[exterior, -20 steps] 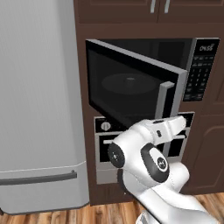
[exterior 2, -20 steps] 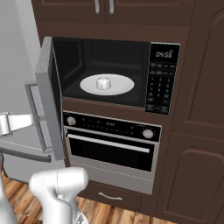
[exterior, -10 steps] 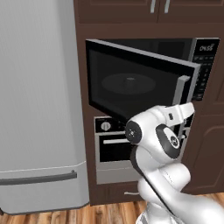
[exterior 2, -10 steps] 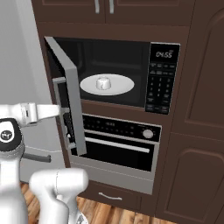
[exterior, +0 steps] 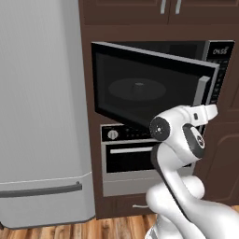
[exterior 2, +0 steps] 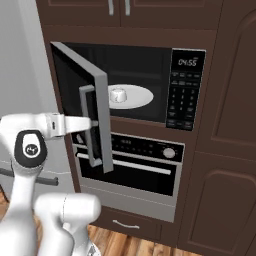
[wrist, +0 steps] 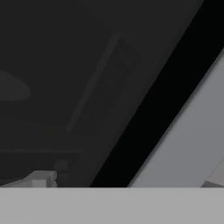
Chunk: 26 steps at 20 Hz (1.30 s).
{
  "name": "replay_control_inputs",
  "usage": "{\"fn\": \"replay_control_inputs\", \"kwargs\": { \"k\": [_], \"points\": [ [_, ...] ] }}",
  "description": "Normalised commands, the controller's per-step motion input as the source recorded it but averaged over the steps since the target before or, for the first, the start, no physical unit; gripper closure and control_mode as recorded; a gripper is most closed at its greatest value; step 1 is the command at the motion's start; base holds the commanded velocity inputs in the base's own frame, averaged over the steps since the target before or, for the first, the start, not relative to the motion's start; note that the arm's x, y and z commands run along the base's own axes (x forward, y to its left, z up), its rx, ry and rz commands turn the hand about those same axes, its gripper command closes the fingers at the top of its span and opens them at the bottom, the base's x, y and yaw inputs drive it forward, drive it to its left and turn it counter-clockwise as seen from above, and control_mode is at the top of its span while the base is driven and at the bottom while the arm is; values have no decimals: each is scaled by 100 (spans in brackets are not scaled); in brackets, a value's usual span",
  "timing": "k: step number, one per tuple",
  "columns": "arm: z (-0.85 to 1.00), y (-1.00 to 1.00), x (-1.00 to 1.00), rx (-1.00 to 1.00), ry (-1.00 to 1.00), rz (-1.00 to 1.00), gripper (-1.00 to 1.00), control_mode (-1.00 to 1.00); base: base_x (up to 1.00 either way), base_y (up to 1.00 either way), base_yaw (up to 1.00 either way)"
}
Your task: Pick the mug from the counter and place it inside the microwave. Then close the microwave.
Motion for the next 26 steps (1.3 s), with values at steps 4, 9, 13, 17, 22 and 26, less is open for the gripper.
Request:
{"fn": "replay_control_inputs", "kwargs": {
  "k": [4, 9, 13, 17, 22, 26],
  "points": [
    [0, -40, 37, 7, -4, 3, -100, -100, 0, 0, 0],
    [0, -39, 44, 6, -6, 3, -100, -100, 0, 0, 0],
    [0, -35, 51, 7, -4, 1, -100, -100, 0, 0, 0],
    [0, -25, 59, 7, 0, 0, -100, -100, 0, 0, 0],
    [1, -14, 62, 10, 0, 0, -100, -100, 0, 0, 0],
    [1, -7, 56, 9, 0, 0, -100, -100, 0, 0, 0]
  ]
}}
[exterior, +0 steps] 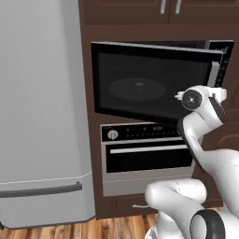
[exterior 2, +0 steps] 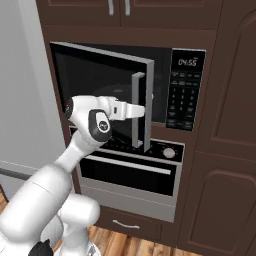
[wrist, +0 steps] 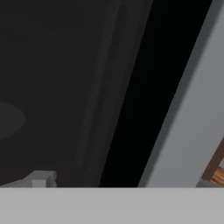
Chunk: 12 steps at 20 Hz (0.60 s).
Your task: Pick the mug from the counter and place it inside the microwave. Then close the microwave.
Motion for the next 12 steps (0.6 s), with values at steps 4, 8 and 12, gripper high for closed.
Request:
{"fn": "replay_control_inputs", "kwargs": {
  "k": [4, 8, 12],
  "points": [
    [0, 0, 45, 4, 0, 0, -100, -100, 0, 0, 0],
    [0, 0, 34, 3, 0, 3, -100, -100, 0, 0, 0],
    [0, -7, 41, 2, 0, 6, -100, -100, 0, 0, 0]
  ]
}}
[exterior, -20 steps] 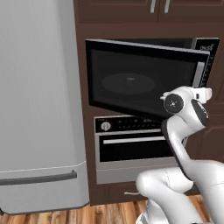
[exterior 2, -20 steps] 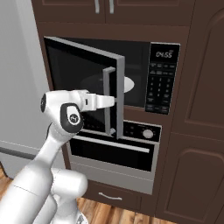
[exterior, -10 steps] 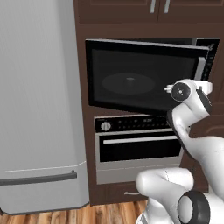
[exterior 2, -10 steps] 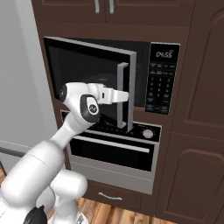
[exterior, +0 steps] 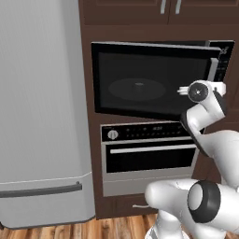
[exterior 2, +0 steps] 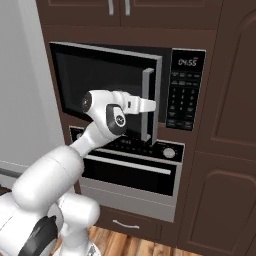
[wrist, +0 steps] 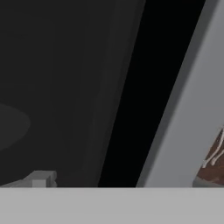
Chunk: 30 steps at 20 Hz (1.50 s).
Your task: Pick the mug from the counter and place it inside the microwave. Then close the microwave.
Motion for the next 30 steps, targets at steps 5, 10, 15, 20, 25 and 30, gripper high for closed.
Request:
{"fn": "replay_control_inputs", "kwargs": {
  "k": [5, 10, 15, 20, 25, 30],
  "points": [
    [0, -6, 40, 1, 0, 6, -100, -100, 0, 0, 0],
    [0, -4, 56, 0, 0, 5, -100, -100, 0, 0, 0],
    [0, 0, 48, 0, 0, 4, -100, -100, 0, 0, 0],
    [0, -1, 47, 1, 0, 3, -100, -100, 0, 0, 0],
    [1, 0, 51, 1, 0, 3, -100, -100, 0, 0, 0],
    [8, 0, 42, 2, 0, 1, -100, -100, 0, 0, 0]
  ]
}}
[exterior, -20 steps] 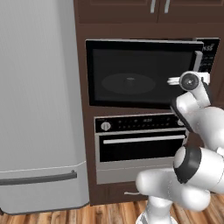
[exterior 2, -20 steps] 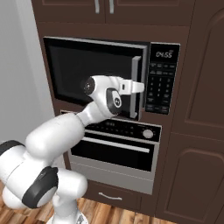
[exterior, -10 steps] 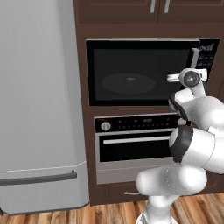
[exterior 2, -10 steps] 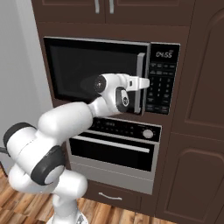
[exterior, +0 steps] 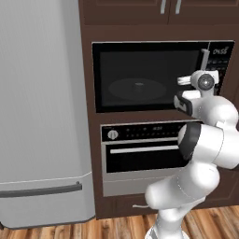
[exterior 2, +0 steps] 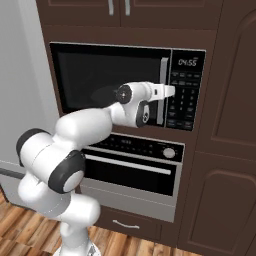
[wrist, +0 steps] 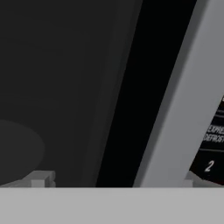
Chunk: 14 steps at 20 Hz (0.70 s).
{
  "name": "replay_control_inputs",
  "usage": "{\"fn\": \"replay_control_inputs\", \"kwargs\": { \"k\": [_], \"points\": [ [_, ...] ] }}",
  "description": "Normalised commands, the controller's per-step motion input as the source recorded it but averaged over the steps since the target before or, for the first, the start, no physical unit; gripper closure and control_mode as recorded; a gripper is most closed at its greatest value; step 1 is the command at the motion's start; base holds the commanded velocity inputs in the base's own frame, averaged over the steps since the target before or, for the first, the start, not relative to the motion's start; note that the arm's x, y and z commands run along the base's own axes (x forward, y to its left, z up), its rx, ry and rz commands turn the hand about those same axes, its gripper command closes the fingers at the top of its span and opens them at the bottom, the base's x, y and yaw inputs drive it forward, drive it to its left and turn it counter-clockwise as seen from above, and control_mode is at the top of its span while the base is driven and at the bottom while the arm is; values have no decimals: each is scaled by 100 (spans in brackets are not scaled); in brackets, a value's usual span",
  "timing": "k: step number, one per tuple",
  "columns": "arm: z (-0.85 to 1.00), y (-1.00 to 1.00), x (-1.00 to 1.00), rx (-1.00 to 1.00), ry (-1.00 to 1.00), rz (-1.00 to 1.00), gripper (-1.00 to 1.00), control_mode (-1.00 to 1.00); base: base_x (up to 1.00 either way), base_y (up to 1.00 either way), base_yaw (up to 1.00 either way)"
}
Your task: Pick the mug from the counter and place it inside the microwave. Then close the microwave.
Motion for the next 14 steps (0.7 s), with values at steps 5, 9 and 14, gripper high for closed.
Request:
{"fn": "replay_control_inputs", "kwargs": {
  "k": [5, 9, 14],
  "points": [
    [2, 0, 45, 1, 0, 0, -100, -100, 0, 0, 0],
    [0, 0, 45, 0, 0, 0, -100, -100, 0, 0, 0],
    [0, 0, 13, 0, 0, 0, -100, -100, 0, 0, 0]
  ]
}}
